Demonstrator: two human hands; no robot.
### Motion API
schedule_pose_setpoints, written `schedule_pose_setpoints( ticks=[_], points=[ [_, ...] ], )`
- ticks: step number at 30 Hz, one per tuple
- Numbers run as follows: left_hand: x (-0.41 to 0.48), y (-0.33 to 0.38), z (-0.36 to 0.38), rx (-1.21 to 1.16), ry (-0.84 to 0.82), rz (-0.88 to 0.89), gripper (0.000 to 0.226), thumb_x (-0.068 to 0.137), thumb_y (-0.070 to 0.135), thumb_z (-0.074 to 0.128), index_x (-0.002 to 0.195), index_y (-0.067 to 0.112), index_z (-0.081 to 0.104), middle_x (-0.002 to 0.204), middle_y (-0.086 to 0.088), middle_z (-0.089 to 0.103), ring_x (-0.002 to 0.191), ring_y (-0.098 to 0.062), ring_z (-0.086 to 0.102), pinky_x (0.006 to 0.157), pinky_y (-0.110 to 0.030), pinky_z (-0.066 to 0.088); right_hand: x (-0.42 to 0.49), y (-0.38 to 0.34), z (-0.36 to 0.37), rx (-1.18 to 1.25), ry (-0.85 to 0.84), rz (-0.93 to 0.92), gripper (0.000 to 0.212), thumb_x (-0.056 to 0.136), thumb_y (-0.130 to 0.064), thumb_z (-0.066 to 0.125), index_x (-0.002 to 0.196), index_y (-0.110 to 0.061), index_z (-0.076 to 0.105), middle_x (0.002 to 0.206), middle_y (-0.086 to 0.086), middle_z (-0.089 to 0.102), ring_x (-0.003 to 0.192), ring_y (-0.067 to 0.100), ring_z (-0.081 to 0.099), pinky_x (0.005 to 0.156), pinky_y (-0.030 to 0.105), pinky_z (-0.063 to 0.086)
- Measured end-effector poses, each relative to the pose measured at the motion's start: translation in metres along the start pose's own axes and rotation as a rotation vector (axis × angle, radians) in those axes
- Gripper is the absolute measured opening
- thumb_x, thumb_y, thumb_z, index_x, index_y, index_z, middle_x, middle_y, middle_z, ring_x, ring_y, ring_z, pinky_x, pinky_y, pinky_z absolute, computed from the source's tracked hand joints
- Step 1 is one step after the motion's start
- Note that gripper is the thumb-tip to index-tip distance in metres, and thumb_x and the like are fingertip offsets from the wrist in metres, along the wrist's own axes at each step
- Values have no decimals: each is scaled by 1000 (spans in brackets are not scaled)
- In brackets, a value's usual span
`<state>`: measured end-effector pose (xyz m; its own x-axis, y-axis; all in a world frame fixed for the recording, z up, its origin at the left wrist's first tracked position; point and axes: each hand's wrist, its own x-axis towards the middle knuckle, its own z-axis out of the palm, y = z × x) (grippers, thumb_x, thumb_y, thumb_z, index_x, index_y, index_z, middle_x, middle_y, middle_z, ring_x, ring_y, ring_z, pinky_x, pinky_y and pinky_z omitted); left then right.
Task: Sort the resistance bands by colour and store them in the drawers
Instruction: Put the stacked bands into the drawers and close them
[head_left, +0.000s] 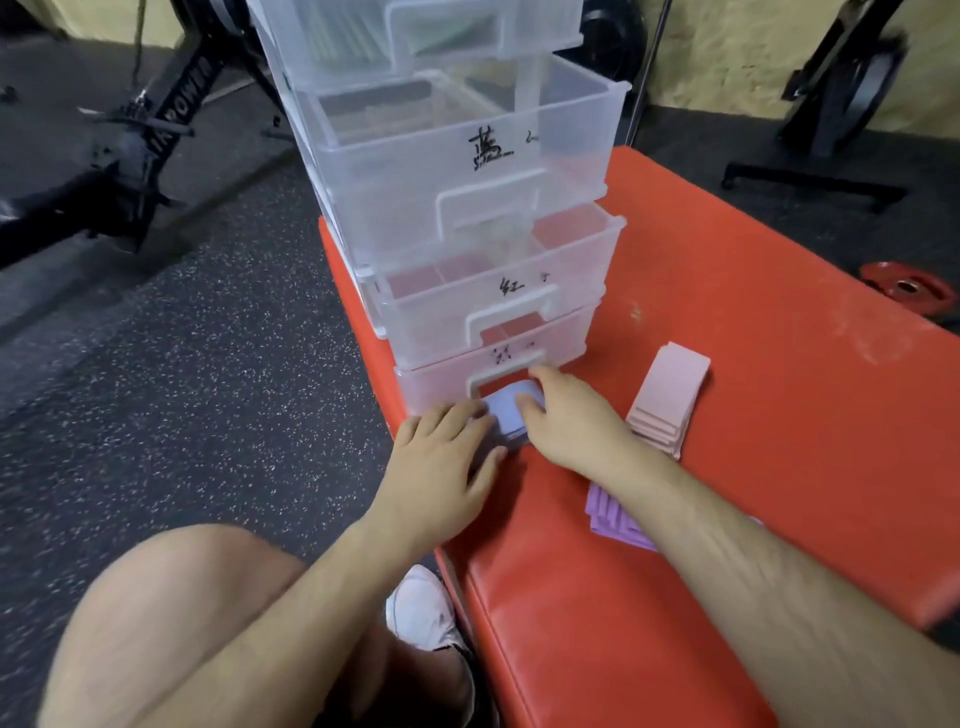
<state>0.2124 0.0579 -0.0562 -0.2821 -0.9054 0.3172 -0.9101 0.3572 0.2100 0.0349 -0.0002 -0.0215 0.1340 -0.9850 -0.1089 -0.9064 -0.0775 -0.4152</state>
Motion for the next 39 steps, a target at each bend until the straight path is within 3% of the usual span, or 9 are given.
schedule_pose_setpoints(
  ticks=[4,7,11,16,22,27,32,35,39],
  points=[
    [6,-6,1,-45,54,-31,24,97,38,44,106,29,65,122,16,59,111,-17,55,85,-34,37,9,-2,-4,163,-82,86,50,87,-32,66,129,-7,54,122,14,65,111,33,62,92,40,51],
    [7,-6,3,-70,61,-42,14,90,31,59,103,28,62,119,12,57,107,-19,54,83,-33,33,6,-1,-14,240,-154,96,35,78,-26,70,110,-13,67,103,5,71,91,21,67,80,36,56],
    [3,0,-2,-133,36,-22,52,80,29,67,130,27,54,136,6,49,117,-18,47,90,-28,27,-3,0,-21,201,-200,-17,20,73,-20,71,92,-18,64,86,-1,66,69,12,58,54,24,42],
    [-2,-7,-7,-162,-113,10,85,75,46,69,151,24,35,148,4,44,134,-16,41,111,-30,21,-25,1,-34,77,-178,-190,26,74,-21,69,97,-27,59,92,-9,63,79,14,60,67,31,49],
    [-6,-19,-39,-420,-211,-93,42,80,47,73,116,34,55,101,13,61,91,-13,62,83,-35,51,-54,-4,-62,127,-63,-298,26,73,-27,67,96,-34,58,88,-17,63,81,7,58,73,34,51],
    [-18,-9,-90,-565,-40,-37,27,83,34,77,106,35,62,98,13,58,94,-8,60,85,-32,48,-72,-12,-89,254,76,-373,28,69,-35,61,96,-35,59,92,-18,65,84,7,62,77,37,52],
    [2,4,-178,-423,98,92,32,84,47,72,113,38,62,102,22,57,100,-2,59,81,-12,41,-77,-33,-138,280,323,-528,43,76,-34,63,119,-35,64,113,-21,67,105,-1,60,95,15,43],
    [38,5,-237,-282,196,140,44,81,51,73,120,40,58,107,34,53,102,9,54,82,-5,38,-59,-57,-188,84,511,-662,58,77,-39,56,132,-20,64,118,-7,67,109,12,55,97,28,43],
    [107,5,-292,-155,208,141,55,85,44,72,134,46,46,123,21,54,107,-5,54,86,-29,48,-19,-93,-262,-73,502,-633,49,74,-34,55,121,-25,66,109,-10,65,99,15,53,86,34,44]
  ],
)
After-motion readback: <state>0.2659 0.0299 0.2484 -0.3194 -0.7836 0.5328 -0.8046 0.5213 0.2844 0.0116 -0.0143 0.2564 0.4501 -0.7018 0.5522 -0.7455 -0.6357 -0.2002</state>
